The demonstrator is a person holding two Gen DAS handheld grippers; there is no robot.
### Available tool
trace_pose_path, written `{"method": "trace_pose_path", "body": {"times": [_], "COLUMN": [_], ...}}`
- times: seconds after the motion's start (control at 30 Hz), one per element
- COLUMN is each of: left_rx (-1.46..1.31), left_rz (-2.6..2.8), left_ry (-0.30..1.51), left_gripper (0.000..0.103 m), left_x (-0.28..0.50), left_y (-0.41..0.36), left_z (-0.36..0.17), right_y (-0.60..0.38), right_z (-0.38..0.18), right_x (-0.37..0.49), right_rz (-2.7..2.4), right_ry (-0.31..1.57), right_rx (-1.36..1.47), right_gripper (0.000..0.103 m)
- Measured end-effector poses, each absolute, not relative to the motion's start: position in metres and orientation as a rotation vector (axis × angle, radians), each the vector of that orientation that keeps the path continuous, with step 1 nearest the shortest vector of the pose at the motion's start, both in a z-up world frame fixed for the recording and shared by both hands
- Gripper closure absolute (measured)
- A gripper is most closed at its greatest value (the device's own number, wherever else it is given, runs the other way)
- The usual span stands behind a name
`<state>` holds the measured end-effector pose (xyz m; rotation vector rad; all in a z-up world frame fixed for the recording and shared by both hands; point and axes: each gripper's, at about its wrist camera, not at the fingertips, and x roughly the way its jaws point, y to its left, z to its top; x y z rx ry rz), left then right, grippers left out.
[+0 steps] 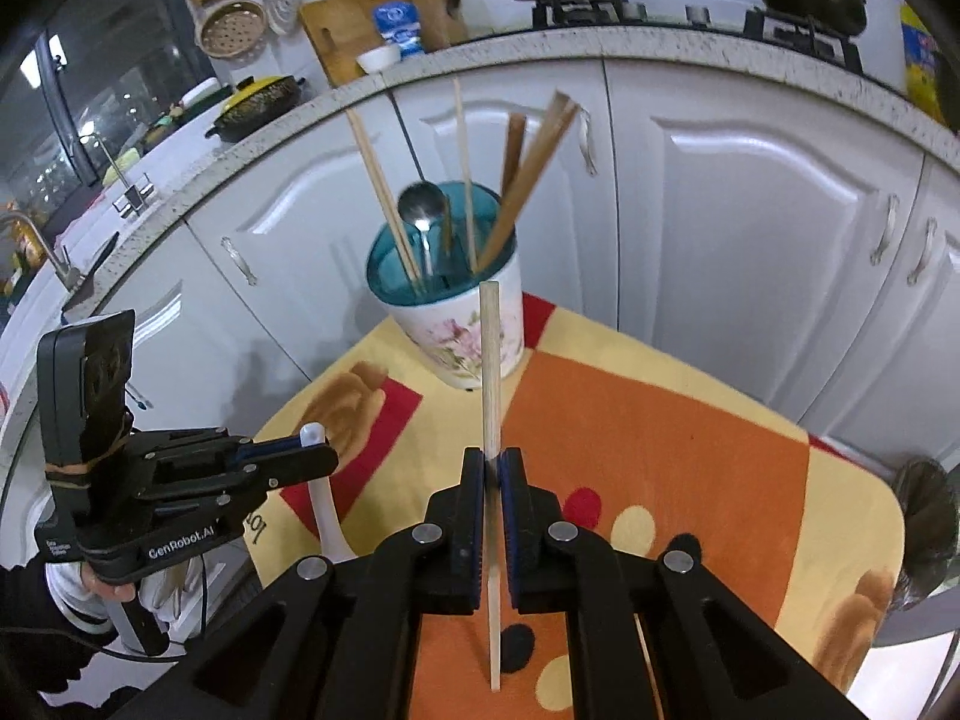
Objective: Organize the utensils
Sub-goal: 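Lift the chopstick and spoon upright and carry both over the flowered holder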
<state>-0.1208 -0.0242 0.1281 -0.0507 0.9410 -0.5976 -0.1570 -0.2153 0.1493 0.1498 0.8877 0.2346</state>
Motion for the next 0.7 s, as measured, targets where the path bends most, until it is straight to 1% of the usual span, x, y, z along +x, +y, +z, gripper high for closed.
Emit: {"method": "trace_pose_path", "body": {"times": [0.23,0.37,0.5,0.7], "left_rx": [-0.075,-0.101,-0.114,-0.127], "left_rz": [-0.573,-0.527,-0.468,-0.411], "left_ry": [0.836,0.754,0.681,0.614], "left_gripper": [0.097,0.097,0.097,0.097], "left_x": [-0.111,-0.091,-0.066,-0.030], "left_y": [-0.002,0.012,0.020,0.020], "left_z": [0.175,0.209,0.231,0.248], "right_y": [-0.212,-0.208,-0.200,-0.194], "right_z": [0.185,0.211,0.240,0.283], "right_x": [-0.154,-0.145,-0.133,-0.109], "right_rz": [0.261,0.283,0.307,0.309], "right_ry": [0.811,0.760,0.705,0.622], "right_rx": [0.166,0.168,0.158,0.141], "right_gripper": [0.098,0.098,0.098,0.098]}}
